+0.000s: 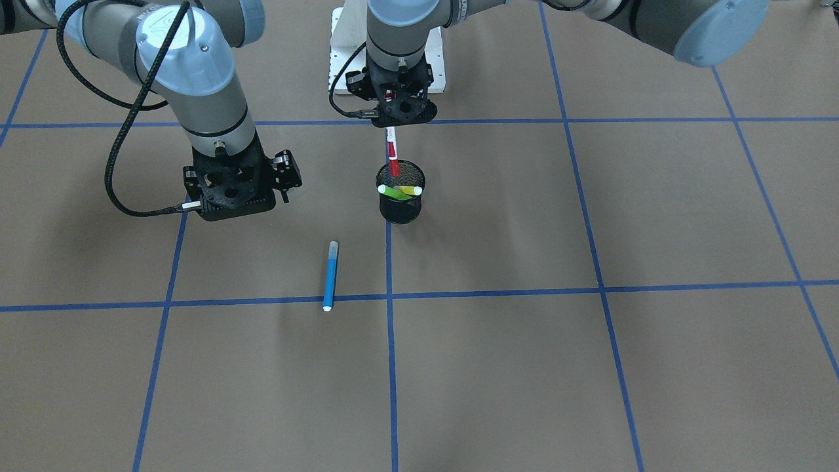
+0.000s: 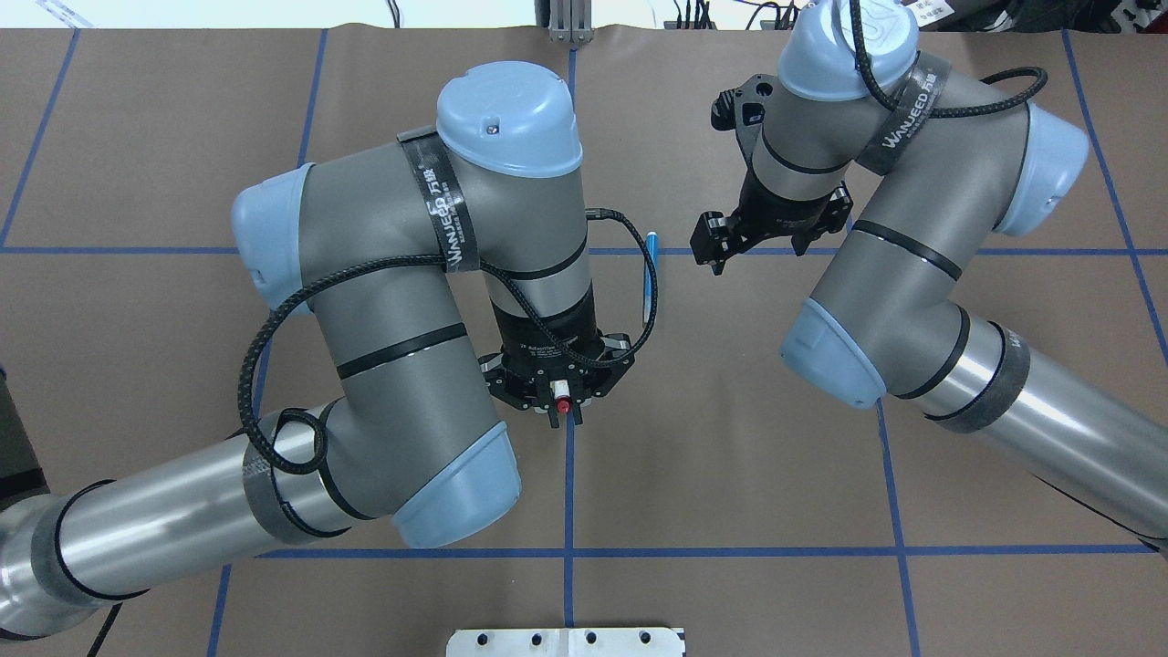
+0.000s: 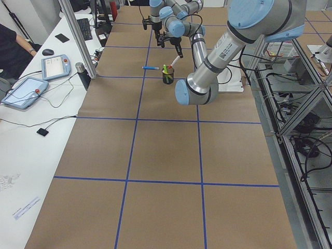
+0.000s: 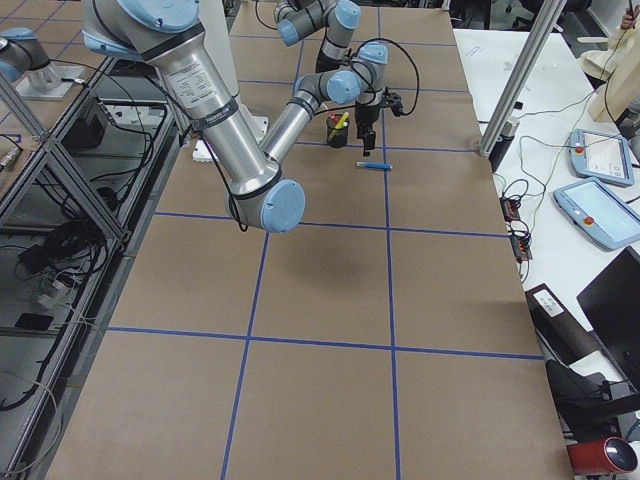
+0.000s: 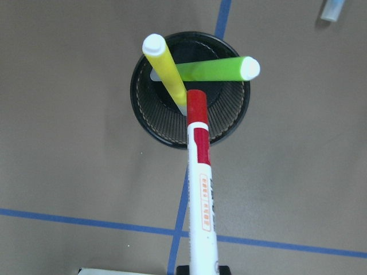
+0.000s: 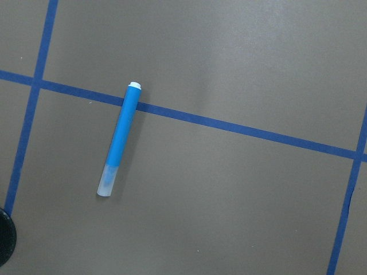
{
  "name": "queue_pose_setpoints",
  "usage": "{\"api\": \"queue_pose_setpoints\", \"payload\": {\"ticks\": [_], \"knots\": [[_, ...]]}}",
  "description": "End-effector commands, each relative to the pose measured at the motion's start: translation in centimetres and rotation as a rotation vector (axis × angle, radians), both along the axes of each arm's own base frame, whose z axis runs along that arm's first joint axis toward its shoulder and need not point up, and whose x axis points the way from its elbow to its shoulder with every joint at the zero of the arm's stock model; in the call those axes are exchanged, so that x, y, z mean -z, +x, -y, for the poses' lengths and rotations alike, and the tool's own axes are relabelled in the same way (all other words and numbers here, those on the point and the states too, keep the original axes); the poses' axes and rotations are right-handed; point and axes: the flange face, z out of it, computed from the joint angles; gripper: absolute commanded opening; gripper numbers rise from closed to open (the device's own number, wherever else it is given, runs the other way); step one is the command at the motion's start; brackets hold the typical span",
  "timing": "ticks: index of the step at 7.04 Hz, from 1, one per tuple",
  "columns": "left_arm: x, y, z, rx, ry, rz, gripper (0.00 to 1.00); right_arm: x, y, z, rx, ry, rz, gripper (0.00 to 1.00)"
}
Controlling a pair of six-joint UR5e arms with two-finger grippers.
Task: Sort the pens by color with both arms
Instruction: 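Lift the red-capped marker and lay it beside the blue marker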
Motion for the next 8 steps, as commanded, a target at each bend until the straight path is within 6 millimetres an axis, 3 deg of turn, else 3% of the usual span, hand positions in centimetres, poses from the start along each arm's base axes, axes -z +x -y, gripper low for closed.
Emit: {"api": "queue_pose_setpoints", "payload": {"ticks": [1,3,5,7,8], "knots": [[-0.2,-2.2,4.4,-0.008,0.116,-0.039,0.11,0.2,0.0,0.0,-0.001,0.001,0.004,0.99],[-2.2,-2.8,11.9,0.060,0.209,-0.110,0.11,0.5,-0.1,-0.2,-0.019,-0.015,0.013,0.99],[-4.3,-2.1,16.3,0.077,0.281,-0.147,0.11,0.6,0.0,-0.2,-0.021,-0.014,0.014,0.99],[-3.5,2.4,20.3,0.093,0.300,-0.130,0.11,0.9,-0.1,-0.3,-0.009,-0.026,0.030,0.99],[-3.8,3.7,20.3,0.083,0.299,-0.129,0.12,1.0,-0.1,-0.4,-0.007,-0.027,0.033,0.99]]}}
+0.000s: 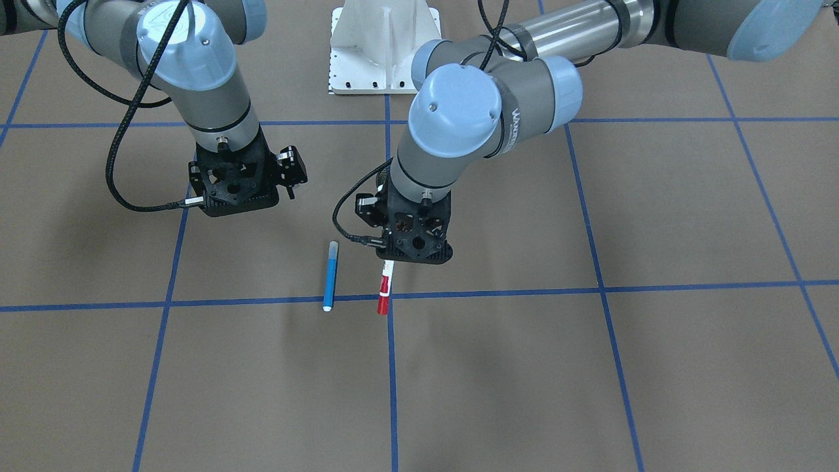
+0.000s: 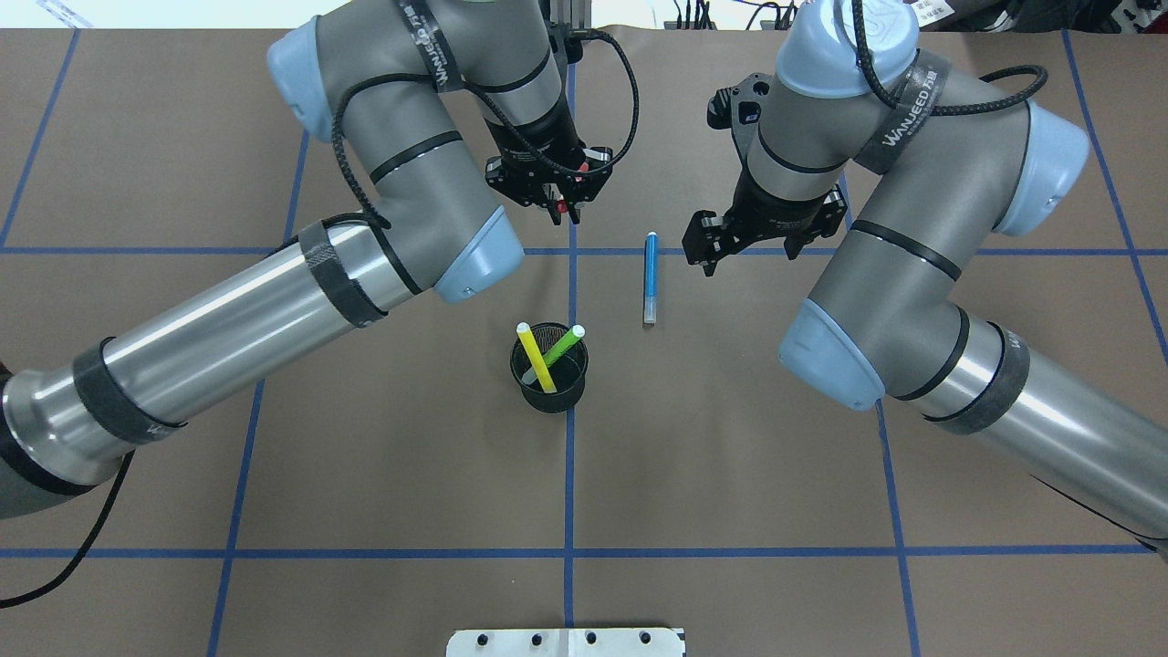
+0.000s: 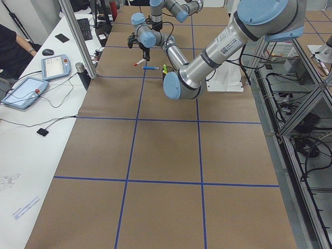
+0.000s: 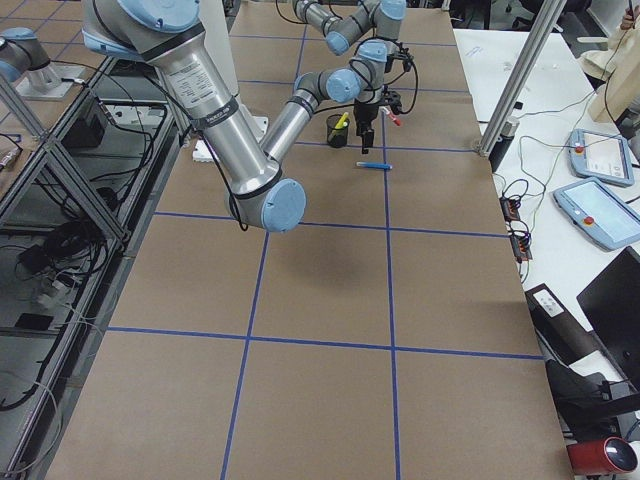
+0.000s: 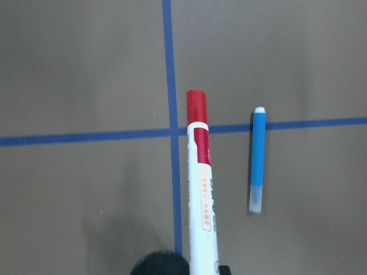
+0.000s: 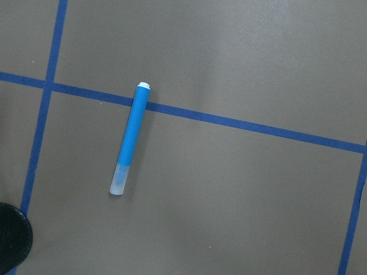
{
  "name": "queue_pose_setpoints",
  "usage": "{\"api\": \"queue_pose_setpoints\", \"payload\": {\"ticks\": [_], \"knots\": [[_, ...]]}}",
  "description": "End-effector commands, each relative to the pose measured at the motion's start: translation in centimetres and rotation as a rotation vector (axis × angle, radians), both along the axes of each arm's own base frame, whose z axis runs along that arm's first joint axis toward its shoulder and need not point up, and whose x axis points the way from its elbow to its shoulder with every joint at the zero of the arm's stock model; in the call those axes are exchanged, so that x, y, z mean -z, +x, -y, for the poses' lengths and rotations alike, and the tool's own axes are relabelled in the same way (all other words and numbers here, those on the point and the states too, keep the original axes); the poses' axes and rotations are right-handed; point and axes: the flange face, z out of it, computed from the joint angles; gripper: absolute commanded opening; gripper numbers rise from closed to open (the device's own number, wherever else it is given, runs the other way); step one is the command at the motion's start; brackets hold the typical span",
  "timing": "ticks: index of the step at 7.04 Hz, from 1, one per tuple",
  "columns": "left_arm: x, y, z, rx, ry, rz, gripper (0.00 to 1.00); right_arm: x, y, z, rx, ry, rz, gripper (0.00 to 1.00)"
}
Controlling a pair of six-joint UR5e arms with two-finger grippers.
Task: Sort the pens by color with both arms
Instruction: 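Lift the red-capped marker and lay it beside the blue marker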
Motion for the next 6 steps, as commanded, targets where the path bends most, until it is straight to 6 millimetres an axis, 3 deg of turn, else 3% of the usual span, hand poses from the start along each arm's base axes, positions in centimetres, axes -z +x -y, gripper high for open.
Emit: {"api": "queue_pose_setpoints", "payload": {"ticks": [1,2,4,6], "knots": [[-0.7,3.4,0.3,-0.002,0.012,0.026,0.12,0.3,0.3,0.2,-0.002,-0.003,0.008,0.99],[-0.4,3.9,-0.2,0.000,0.023,0.030,0.13,0.4,0.4,0.3,-0.008,-0.007,0.012,0.99],[0.4,3.9,-0.4,-0.002,0.029,0.022,0.31,0.3,0.3,0.4,-0.085,-0.018,0.084,0.99],[0.1,6.1,-2.6,-0.037,0.025,0.026,0.32,-0.2,0.2,0.4,-0.097,-0.011,0.109,0.99]]}}
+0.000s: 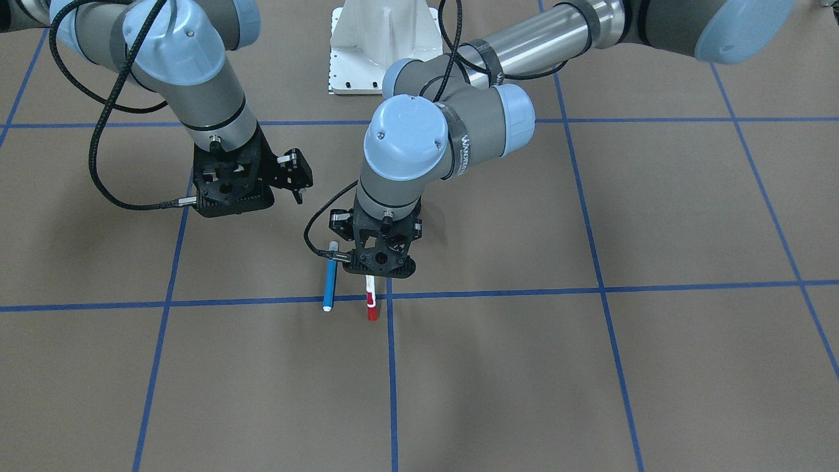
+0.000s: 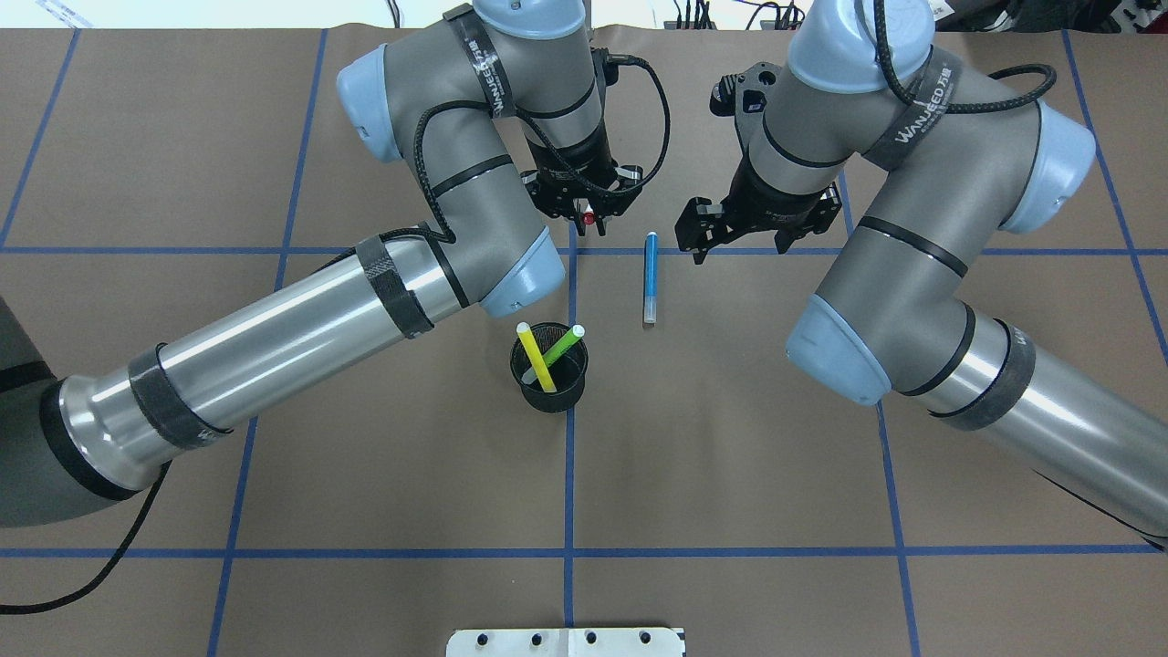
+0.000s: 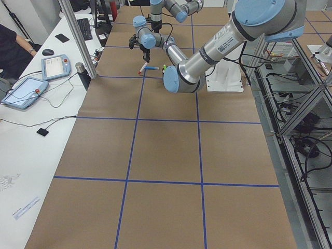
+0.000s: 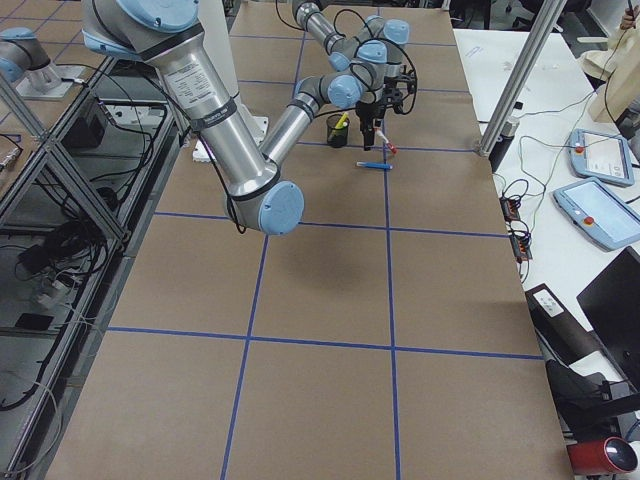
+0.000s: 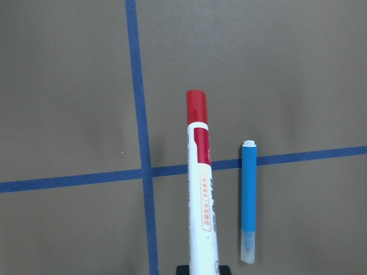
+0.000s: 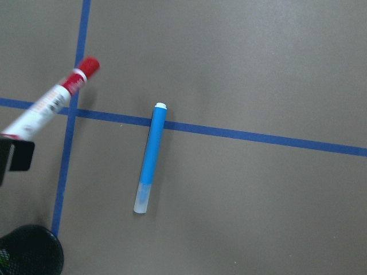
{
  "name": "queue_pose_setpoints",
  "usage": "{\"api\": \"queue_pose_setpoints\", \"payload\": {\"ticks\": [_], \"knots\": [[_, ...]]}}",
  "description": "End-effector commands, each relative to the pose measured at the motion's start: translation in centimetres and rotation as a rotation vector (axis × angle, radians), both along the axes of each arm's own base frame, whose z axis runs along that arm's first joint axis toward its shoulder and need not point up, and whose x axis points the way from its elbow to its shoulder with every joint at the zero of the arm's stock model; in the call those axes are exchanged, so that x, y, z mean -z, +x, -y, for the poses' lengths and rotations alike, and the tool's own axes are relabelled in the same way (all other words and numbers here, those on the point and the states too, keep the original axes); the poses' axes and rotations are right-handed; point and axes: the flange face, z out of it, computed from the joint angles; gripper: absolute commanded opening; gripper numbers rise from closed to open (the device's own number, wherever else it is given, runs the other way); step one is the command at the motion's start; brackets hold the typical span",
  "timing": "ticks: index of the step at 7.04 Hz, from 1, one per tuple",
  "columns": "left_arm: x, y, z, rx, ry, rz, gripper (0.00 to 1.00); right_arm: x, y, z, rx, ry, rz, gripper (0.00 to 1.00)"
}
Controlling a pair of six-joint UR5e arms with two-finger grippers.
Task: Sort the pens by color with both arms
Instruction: 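Lift the red-capped marker and lay it beside the blue marker, then withdraw the left gripper while the right gripper moves over the cup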
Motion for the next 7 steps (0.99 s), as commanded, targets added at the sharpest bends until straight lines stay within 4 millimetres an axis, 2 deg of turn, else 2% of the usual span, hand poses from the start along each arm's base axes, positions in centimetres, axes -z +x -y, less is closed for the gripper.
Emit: {"api": "queue_pose_setpoints", "payload": {"ticks": [1,2,3,4,5,6,7], "knots": [[-0.2,1.9,-1.8,-0.023,0.003,0.009,0.32,-0.2,-0.1,0.0,-0.010,-0.001,0.012,0.99],[0.8,1.1,-2.0,-0.020,0.013,-0.004,0.35,0.2,-0.1,0.0,-0.013,0.002,0.019,0.99],[1.6,-1.6,-0.1,0.016,0.013,-0.007,0.35,0.2,-0.1,0.0,-0.012,0.002,0.018,0.99],[2.5,-4.6,1.0,0.035,0.014,-0.014,0.35,0.1,-0.4,-0.1,-0.011,0.001,0.015,0.99],[1.9,-6.8,1.7,0.011,0.021,0.009,0.35,0.7,-1.4,0.3,-0.030,-0.024,0.017,0.99],[-0.3,-9.5,0.6,-0.008,0.049,0.025,0.35,2.2,-2.9,1.0,-0.040,-0.023,0.033,0.99],[-3.5,-12.8,-1.0,-0.024,0.074,0.040,0.35,3.0,-4.4,1.1,-0.083,-0.064,0.068,0.99]]}}
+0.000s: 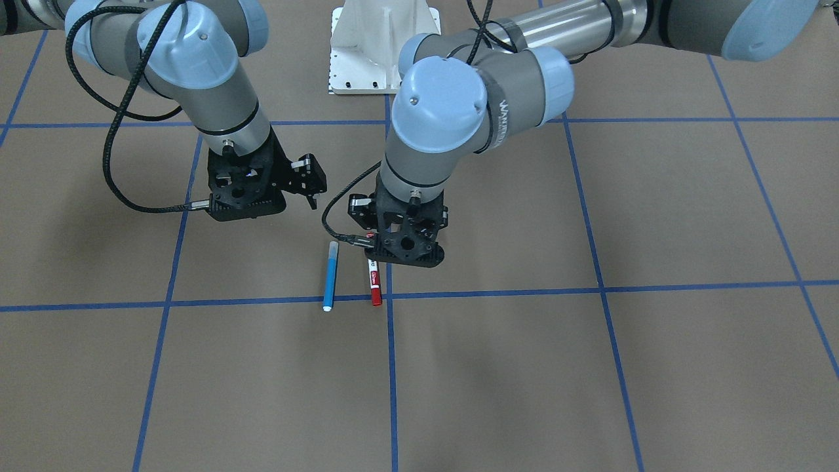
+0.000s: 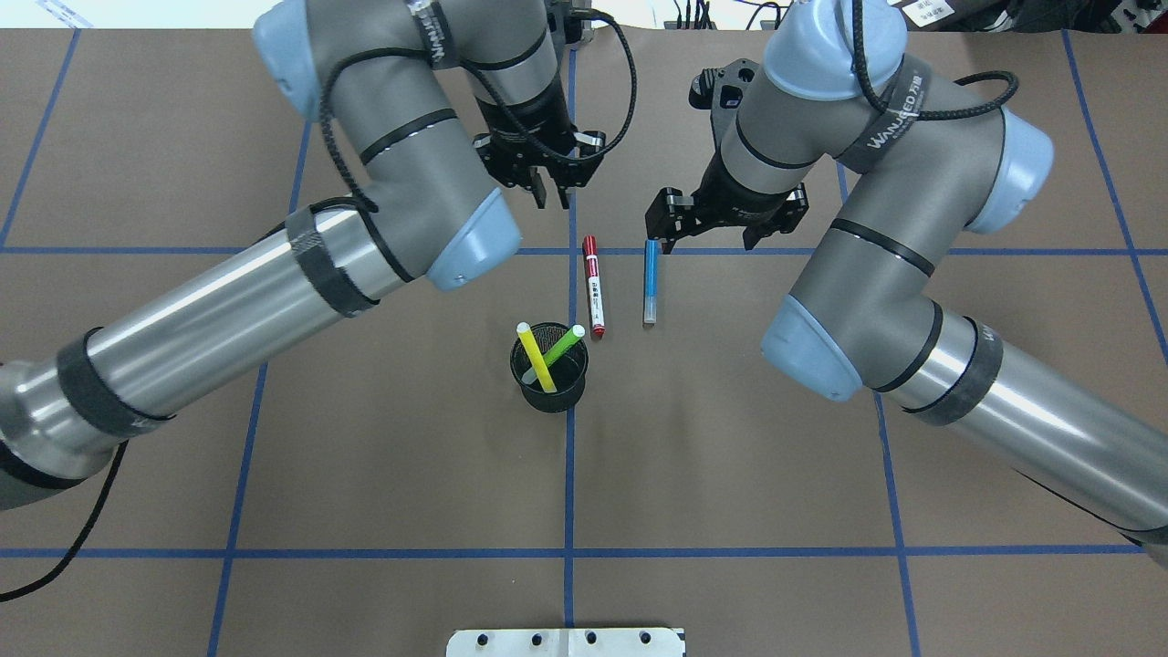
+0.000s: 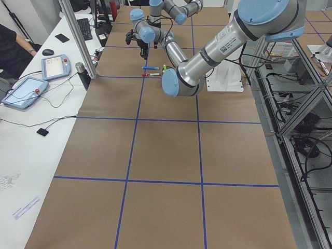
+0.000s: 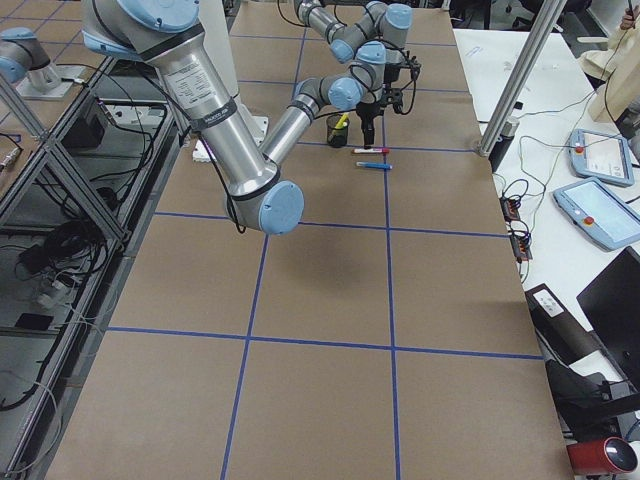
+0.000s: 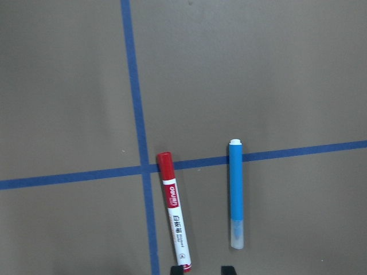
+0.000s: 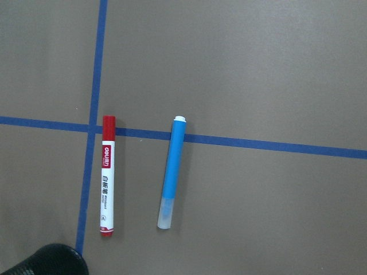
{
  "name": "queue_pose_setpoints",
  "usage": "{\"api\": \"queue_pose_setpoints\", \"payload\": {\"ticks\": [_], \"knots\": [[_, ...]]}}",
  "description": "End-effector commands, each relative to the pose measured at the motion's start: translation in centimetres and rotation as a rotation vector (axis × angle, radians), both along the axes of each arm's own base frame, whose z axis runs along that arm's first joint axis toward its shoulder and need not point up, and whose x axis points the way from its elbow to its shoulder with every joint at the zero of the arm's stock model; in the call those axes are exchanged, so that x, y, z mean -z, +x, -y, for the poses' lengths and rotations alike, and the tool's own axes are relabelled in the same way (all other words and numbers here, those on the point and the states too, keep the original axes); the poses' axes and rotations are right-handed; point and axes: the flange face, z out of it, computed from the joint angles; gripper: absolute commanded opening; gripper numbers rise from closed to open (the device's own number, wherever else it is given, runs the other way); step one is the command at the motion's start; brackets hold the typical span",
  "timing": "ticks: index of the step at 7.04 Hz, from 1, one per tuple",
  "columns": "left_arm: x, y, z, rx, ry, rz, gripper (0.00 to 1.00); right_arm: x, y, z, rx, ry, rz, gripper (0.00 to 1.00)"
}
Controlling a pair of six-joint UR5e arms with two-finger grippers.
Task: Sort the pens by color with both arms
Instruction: 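Withdraw the left gripper while the right gripper moves over the cup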
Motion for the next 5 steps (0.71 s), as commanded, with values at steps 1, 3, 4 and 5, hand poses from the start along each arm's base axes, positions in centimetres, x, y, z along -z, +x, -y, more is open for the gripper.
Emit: {"api": "queue_pose_setpoints", "payload": {"ticks": [1,3,4,5], "knots": [[-4.9,-6.7,-2.7,-0.038,0.050,0.041,0.35,2.0,-3.6,0.3,-0.086,-0.079,0.050,0.99],[-5.2,-10.5,-3.8,-0.086,0.076,0.100,0.35,3.8,-5.3,-0.8,-0.261,-0.244,0.074,0.98],[-7.5,-12.4,-4.9,-0.097,0.098,0.103,0.35,4.2,-6.2,-1.6,-0.352,-0.358,0.089,0.98],[-8.4,-14.2,-4.2,-0.096,0.122,0.109,0.35,4.8,-7.3,-2.4,-0.424,-0.421,0.099,0.98]]}}
